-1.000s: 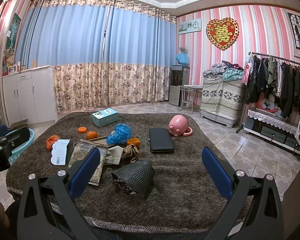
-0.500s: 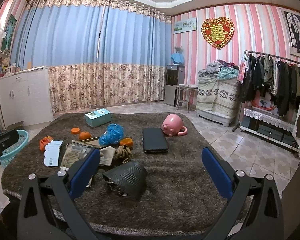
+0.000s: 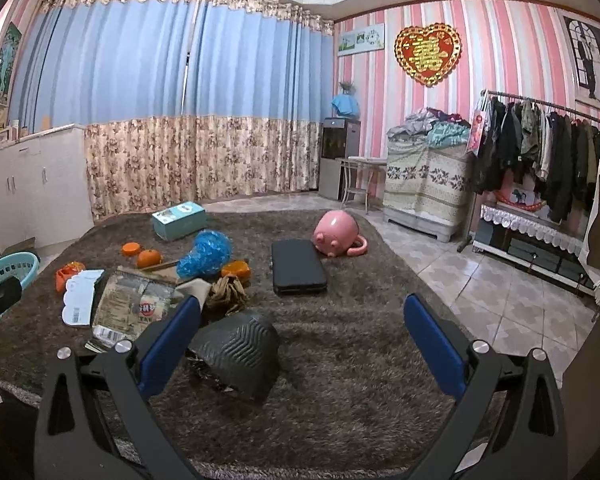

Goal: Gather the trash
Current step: 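Move left tool toward the snack bag while right tool approaches the black ribbed cup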

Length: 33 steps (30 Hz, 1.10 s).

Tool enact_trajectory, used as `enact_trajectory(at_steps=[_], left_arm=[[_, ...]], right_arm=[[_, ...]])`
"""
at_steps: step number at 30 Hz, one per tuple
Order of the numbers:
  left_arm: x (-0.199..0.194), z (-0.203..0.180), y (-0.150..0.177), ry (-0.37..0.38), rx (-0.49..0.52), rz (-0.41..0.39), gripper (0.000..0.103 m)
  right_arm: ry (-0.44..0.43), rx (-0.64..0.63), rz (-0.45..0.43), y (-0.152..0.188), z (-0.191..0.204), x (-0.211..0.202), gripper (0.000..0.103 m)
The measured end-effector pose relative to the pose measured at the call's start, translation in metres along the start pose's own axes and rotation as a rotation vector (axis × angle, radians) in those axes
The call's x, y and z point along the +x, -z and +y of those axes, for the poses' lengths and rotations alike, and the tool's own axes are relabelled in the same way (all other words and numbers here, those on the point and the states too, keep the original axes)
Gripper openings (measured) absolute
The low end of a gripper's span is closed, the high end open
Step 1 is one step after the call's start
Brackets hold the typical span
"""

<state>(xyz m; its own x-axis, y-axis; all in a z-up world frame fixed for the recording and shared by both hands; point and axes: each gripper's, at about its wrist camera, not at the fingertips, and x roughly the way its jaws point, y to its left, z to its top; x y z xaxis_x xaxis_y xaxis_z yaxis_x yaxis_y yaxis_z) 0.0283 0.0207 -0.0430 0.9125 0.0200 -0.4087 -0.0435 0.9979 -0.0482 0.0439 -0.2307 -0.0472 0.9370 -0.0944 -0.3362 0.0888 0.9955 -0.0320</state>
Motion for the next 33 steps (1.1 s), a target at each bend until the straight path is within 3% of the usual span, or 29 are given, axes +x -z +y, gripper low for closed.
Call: enact_trajectory(at_steps=[12, 33], left_arm=[[0.024, 0.008, 0.011, -0.008, -0.009, 0.048, 0.098], [0.040, 0.021, 0.022, 0.026, -0.042, 0.111, 0.098]], right_arm=[[0.074, -0.036, 0.055, 0.012, 0.001, 0.015, 0.099], [-0.019, -0.045, 0.160, 0.033, 0.021, 0.038, 0.099]])
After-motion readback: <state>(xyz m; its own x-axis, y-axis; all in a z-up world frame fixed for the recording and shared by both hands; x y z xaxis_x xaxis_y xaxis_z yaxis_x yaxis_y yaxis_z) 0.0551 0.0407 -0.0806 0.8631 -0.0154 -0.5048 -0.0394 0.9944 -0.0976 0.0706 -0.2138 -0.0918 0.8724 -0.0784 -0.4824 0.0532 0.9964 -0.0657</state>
